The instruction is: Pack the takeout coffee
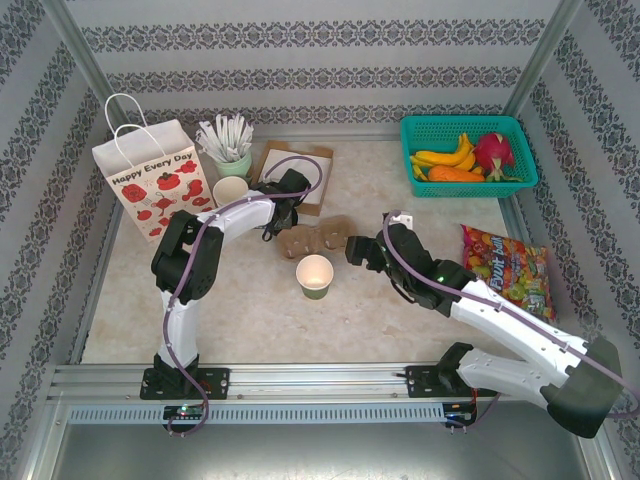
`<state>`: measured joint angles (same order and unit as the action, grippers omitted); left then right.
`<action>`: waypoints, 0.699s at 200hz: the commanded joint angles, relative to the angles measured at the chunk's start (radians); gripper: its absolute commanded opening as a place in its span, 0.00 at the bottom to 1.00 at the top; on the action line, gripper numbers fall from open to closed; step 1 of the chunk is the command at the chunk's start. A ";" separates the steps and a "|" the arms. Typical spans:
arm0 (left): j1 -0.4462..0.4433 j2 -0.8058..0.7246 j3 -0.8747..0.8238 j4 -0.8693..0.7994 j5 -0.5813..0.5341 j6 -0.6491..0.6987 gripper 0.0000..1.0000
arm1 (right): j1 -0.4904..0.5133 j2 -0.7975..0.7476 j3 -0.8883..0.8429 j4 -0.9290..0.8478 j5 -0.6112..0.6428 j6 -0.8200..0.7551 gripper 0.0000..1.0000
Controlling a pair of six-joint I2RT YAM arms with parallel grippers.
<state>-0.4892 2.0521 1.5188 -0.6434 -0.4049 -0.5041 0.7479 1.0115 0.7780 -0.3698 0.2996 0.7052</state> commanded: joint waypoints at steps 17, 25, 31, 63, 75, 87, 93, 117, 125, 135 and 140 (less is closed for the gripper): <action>0.007 -0.041 0.022 -0.013 0.012 0.024 0.08 | -0.007 -0.010 -0.014 0.011 0.016 0.005 0.98; 0.007 -0.056 0.023 -0.015 0.017 0.024 0.05 | -0.008 -0.003 -0.013 0.017 0.006 0.001 0.98; 0.007 -0.067 0.022 -0.017 0.018 0.023 0.04 | -0.009 0.004 -0.009 0.020 -0.002 -0.001 0.98; 0.007 -0.126 0.021 -0.023 0.028 0.025 0.00 | -0.012 0.050 0.010 0.061 -0.048 -0.017 0.98; 0.007 -0.144 0.021 -0.026 0.034 0.025 0.00 | -0.019 0.068 0.012 0.102 -0.087 -0.029 0.98; 0.007 -0.166 0.020 -0.026 0.044 0.024 0.00 | -0.028 0.085 0.007 0.162 -0.141 -0.039 0.98; 0.008 -0.180 0.014 -0.020 0.055 0.025 0.00 | -0.032 0.093 0.001 0.208 -0.174 -0.046 0.98; 0.007 -0.236 -0.003 -0.007 0.064 0.026 0.00 | -0.067 0.135 -0.003 0.354 -0.302 -0.036 0.98; 0.007 -0.246 0.000 -0.012 0.055 0.028 0.00 | -0.074 0.157 0.008 0.370 -0.313 -0.033 0.98; 0.007 -0.253 0.003 -0.018 0.047 0.033 0.00 | -0.073 0.182 0.023 0.387 -0.308 -0.043 0.98; 0.008 -0.257 0.007 -0.021 0.046 0.036 0.00 | -0.074 0.196 0.030 0.401 -0.312 -0.049 0.98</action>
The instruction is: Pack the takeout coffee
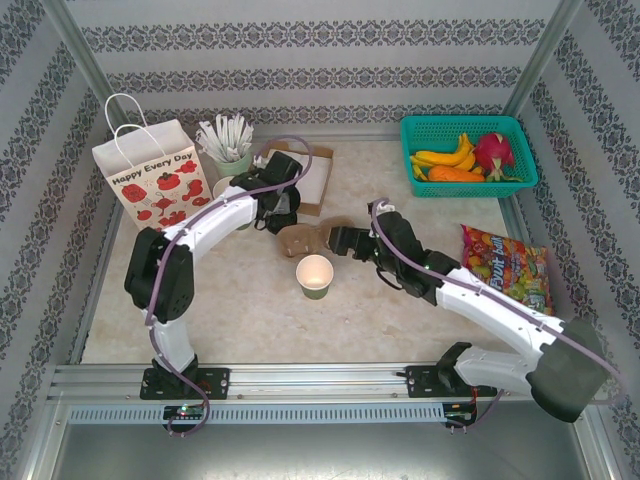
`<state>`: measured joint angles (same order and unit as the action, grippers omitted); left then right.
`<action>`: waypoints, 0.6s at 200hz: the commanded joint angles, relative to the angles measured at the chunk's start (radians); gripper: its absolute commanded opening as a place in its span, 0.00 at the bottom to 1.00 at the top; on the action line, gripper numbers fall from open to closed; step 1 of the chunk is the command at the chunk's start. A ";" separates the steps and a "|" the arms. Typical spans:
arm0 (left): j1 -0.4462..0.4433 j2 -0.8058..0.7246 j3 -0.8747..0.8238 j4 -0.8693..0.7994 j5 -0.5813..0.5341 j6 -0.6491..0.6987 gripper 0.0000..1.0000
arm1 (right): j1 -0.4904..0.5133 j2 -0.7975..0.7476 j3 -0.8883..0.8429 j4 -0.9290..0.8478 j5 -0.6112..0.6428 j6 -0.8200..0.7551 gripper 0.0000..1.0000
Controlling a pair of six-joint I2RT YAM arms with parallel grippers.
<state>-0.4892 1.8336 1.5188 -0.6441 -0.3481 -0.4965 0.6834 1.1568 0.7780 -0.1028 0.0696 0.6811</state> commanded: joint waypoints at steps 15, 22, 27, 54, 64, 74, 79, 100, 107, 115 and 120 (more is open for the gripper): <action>0.008 -0.058 0.004 -0.009 0.021 0.033 0.00 | -0.011 0.098 0.063 0.170 -0.131 -0.063 0.98; 0.007 -0.076 -0.005 0.009 0.050 0.034 0.00 | -0.012 0.122 0.088 0.171 -0.152 -0.076 0.98; 0.006 -0.092 -0.013 0.025 0.071 0.031 0.00 | -0.012 0.141 0.110 0.170 -0.166 -0.076 0.97; 0.006 -0.200 -0.097 0.148 0.163 0.015 0.00 | -0.014 0.216 0.158 0.307 -0.227 -0.012 0.91; 0.005 -0.246 -0.132 0.200 0.196 0.012 0.00 | -0.015 0.243 0.165 0.375 -0.244 0.012 0.88; 0.006 -0.284 -0.160 0.240 0.224 0.013 0.00 | -0.019 0.267 0.181 0.409 -0.243 0.039 0.84; 0.005 -0.301 -0.171 0.255 0.236 0.012 0.00 | -0.021 0.280 0.190 0.420 -0.243 0.051 0.82; 0.005 -0.343 -0.187 0.273 0.270 0.019 0.00 | -0.029 0.319 0.224 0.466 -0.266 0.072 0.77; 0.006 -0.351 -0.191 0.274 0.279 0.022 0.00 | -0.027 0.329 0.235 0.475 -0.269 0.072 0.76; 0.005 -0.360 -0.196 0.279 0.286 0.026 0.00 | -0.029 0.342 0.239 0.500 -0.271 0.073 0.74; 0.006 -0.365 -0.199 0.282 0.288 0.028 0.00 | -0.030 0.349 0.240 0.517 -0.275 0.074 0.73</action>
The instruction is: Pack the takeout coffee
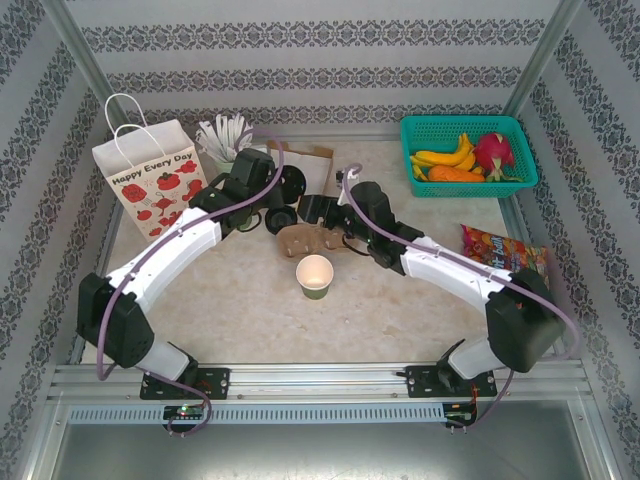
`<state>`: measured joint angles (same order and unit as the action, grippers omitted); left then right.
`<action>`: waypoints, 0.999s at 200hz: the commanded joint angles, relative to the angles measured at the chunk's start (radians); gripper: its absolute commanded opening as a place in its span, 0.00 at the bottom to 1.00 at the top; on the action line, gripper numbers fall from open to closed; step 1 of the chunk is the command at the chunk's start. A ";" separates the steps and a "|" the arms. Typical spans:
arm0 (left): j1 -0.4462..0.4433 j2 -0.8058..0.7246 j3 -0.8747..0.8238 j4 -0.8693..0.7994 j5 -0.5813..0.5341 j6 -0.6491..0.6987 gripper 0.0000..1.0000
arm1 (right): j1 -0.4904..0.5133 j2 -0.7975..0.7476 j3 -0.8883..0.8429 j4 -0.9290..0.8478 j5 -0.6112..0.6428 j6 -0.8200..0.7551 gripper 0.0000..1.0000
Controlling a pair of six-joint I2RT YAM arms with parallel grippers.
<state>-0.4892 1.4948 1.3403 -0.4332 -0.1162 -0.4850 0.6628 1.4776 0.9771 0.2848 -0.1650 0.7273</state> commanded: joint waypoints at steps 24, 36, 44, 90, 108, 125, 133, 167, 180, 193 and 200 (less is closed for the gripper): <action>0.006 -0.039 -0.030 0.085 0.079 0.019 0.00 | -0.008 0.071 0.058 0.182 -0.060 0.018 0.67; 0.005 -0.042 -0.030 0.095 0.096 0.019 0.00 | -0.009 0.091 0.067 0.215 -0.075 0.014 0.63; 0.006 -0.044 -0.032 0.102 0.103 0.019 0.00 | -0.008 0.101 0.068 0.240 -0.082 0.014 0.61; 0.006 -0.054 -0.033 0.113 0.111 0.019 0.00 | -0.010 0.115 0.075 0.283 -0.062 -0.016 0.41; 0.006 -0.062 -0.039 0.119 0.117 0.017 0.00 | -0.010 0.115 0.070 0.283 -0.065 -0.025 0.36; 0.005 -0.066 -0.039 0.116 0.122 0.018 0.00 | -0.010 0.113 0.066 0.280 -0.070 -0.043 0.32; 0.006 -0.066 -0.041 0.116 0.126 0.019 0.00 | -0.010 0.111 0.067 0.277 -0.071 -0.052 0.29; 0.006 -0.089 -0.046 0.121 0.167 0.051 0.16 | -0.013 0.080 0.068 0.239 -0.070 -0.140 0.18; 0.007 -0.112 -0.052 0.117 0.180 0.070 0.22 | -0.020 0.058 0.062 0.220 -0.067 -0.182 0.16; 0.009 -0.146 -0.069 0.120 0.191 0.086 0.32 | -0.029 0.034 0.060 0.186 -0.065 -0.228 0.14; 0.009 -0.166 -0.079 0.123 0.201 0.095 0.36 | -0.033 0.021 0.058 0.167 -0.067 -0.253 0.13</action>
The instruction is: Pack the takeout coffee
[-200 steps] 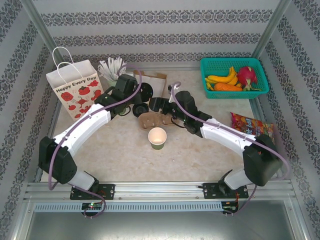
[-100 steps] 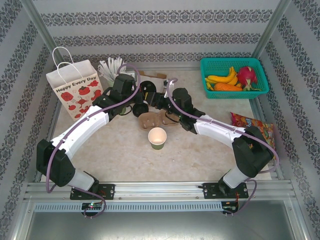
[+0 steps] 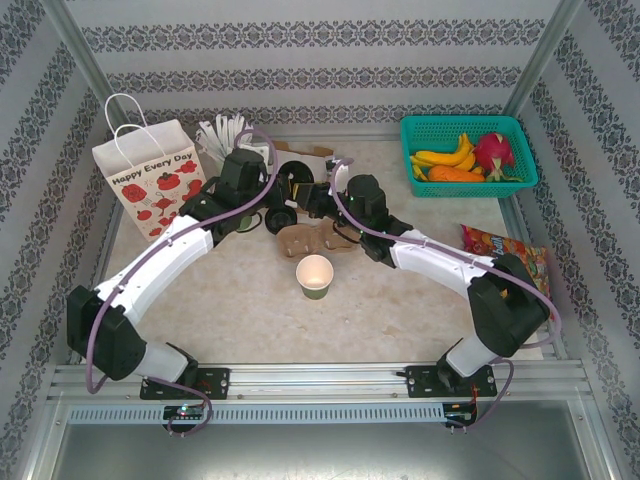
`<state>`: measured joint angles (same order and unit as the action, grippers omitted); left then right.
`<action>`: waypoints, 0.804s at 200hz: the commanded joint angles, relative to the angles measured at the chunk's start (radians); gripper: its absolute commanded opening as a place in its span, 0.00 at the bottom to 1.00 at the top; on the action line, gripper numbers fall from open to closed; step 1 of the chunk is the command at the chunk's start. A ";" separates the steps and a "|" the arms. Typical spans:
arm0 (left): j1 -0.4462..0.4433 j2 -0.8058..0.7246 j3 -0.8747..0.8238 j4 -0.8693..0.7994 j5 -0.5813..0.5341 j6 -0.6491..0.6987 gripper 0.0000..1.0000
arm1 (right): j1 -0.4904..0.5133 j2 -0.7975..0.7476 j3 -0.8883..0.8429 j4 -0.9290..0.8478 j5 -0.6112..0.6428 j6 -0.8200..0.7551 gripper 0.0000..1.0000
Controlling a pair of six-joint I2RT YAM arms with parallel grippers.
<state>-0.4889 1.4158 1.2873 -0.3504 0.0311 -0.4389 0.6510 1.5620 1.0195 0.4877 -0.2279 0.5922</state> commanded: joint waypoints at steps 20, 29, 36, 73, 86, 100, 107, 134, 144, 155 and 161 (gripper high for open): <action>0.014 -0.156 -0.062 0.059 0.091 0.058 0.50 | -0.030 -0.101 0.022 -0.116 -0.002 -0.236 0.11; 0.016 -0.189 -0.076 0.070 0.107 0.060 0.56 | -0.030 -0.118 0.026 -0.151 0.002 -0.298 0.10; 0.019 -0.212 -0.086 0.074 0.111 0.057 0.62 | -0.030 -0.132 0.031 -0.181 0.007 -0.350 0.10; 0.054 -0.276 -0.044 -0.018 0.062 0.029 0.96 | -0.011 -0.204 0.086 -0.379 0.103 -0.693 0.09; 0.091 -0.286 -0.012 -0.064 0.083 0.006 1.00 | 0.010 -0.232 0.099 -0.428 0.163 -0.849 0.09; 0.142 -0.288 0.032 -0.115 0.156 -0.024 1.00 | 0.037 -0.257 0.102 -0.455 0.227 -1.014 0.09; 0.172 -0.285 0.053 -0.137 0.217 -0.032 1.00 | 0.053 -0.265 0.102 -0.459 0.257 -1.096 0.09; 0.255 -0.257 0.154 -0.255 0.388 -0.043 1.00 | 0.106 -0.283 0.124 -0.466 0.348 -1.335 0.09; 0.274 -0.241 0.195 -0.308 0.449 -0.026 1.00 | 0.131 -0.287 0.125 -0.451 0.376 -1.445 0.10; 0.279 -0.223 0.242 -0.373 0.476 0.011 1.00 | 0.161 -0.285 0.133 -0.439 0.416 -1.568 0.10; 0.279 -0.214 0.263 -0.408 0.475 0.035 1.00 | 0.179 -0.279 0.142 -0.443 0.442 -1.644 0.10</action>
<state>-0.2237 1.1728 1.4624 -0.5755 0.3649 -0.4534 0.7788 1.2942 1.1194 0.0521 0.0799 -0.6708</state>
